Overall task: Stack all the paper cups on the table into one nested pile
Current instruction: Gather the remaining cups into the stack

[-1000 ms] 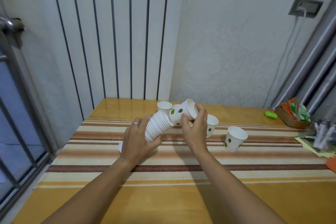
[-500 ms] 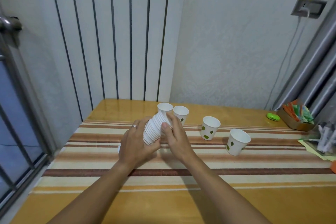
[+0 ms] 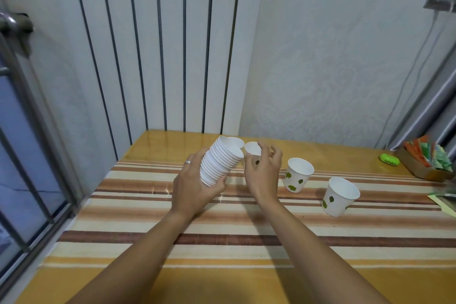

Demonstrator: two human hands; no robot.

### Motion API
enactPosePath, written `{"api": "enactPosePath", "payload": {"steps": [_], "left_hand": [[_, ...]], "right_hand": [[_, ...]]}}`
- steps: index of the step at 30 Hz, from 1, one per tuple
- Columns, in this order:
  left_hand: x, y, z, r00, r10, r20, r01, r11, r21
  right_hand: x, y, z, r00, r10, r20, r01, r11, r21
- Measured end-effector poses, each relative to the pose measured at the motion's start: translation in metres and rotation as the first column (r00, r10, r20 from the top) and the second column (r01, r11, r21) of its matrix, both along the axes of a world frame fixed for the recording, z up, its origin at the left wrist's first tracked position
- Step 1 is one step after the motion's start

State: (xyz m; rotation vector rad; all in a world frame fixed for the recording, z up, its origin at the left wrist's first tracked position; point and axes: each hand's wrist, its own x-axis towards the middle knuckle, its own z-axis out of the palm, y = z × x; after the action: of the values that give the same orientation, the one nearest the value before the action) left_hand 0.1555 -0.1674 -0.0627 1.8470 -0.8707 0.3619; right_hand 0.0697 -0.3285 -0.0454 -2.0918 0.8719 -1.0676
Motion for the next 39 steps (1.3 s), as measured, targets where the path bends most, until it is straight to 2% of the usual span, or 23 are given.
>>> {"api": "enactPosePath", "payload": {"steps": [3,6,13,19,26,30,35,39], "left_hand": [[0.002,0.001,0.000,1.000,-0.006,-0.009,0.005,1.000,-0.004],[0.002,0.001,0.000,1.000,-0.012,0.003,0.012,1.000,0.021],[0.002,-0.001,-0.001,0.999,-0.011,0.030,0.010,0.998,0.061],[-0.004,0.000,0.000,0.992,-0.096,0.087,0.084,0.987,0.139],[-0.009,-0.007,0.003,0.996,0.019,0.085,-0.029,0.993,0.118],[-0.008,-0.006,0.005,0.998,0.026,0.055,-0.031,0.994,0.109],[-0.012,-0.003,0.003,0.996,-0.028,0.083,0.017,0.991,0.133],[-0.011,0.000,0.003,0.999,0.009,0.051,-0.013,0.996,0.086]], "right_hand": [[0.003,-0.011,-0.011,0.986,0.007,-0.167,0.001,0.999,0.047],[0.003,-0.017,-0.017,0.982,-0.016,-0.188,0.030,0.997,0.074],[0.004,-0.013,-0.013,0.998,-0.050,-0.038,0.052,0.998,0.039],[-0.009,0.001,0.016,0.972,-0.075,0.224,0.082,0.996,-0.022],[-0.022,0.008,0.035,0.956,-0.037,0.290,0.083,0.985,-0.148],[-0.027,0.010,0.041,0.961,0.063,0.268,0.001,0.973,-0.231],[-0.030,0.016,0.038,0.964,0.225,0.142,-0.180,0.944,-0.277],[-0.031,0.022,0.025,0.926,0.377,0.019,-0.357,0.889,-0.286]]}}
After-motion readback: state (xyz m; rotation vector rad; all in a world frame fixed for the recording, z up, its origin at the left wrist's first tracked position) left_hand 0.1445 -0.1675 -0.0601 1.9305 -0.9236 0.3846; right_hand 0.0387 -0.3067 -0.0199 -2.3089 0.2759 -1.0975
